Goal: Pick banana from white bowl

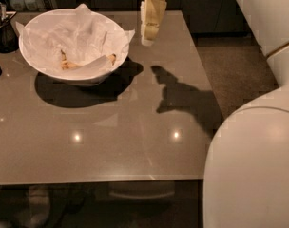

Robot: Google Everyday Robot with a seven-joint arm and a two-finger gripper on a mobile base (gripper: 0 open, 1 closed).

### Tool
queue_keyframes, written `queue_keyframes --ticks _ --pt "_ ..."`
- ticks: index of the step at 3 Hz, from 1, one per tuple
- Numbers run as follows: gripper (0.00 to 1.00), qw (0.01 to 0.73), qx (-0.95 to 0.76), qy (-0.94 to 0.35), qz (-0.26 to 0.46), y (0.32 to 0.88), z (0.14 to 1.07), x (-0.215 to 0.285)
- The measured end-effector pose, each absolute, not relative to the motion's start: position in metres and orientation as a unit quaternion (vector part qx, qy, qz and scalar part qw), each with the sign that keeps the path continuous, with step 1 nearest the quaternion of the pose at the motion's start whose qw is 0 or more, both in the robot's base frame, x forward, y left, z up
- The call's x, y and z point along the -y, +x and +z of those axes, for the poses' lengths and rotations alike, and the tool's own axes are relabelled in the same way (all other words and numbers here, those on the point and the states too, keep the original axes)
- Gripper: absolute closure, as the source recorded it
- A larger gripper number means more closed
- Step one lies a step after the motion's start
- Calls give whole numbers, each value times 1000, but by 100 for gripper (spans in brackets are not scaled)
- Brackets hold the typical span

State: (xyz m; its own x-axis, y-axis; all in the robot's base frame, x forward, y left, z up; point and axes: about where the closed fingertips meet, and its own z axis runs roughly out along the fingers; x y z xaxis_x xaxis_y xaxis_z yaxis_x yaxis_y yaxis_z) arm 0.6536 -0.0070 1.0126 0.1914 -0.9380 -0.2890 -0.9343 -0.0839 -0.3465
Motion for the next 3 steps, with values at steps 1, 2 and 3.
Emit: queue_keyframes --ticks 1,2,3 --pt "0 222 -624 -749 -2 661 1000 -13" --pt "0 199 -614 -763 8 671 979 -33" --pt "0 199 -614 -764 8 672 978 -34"
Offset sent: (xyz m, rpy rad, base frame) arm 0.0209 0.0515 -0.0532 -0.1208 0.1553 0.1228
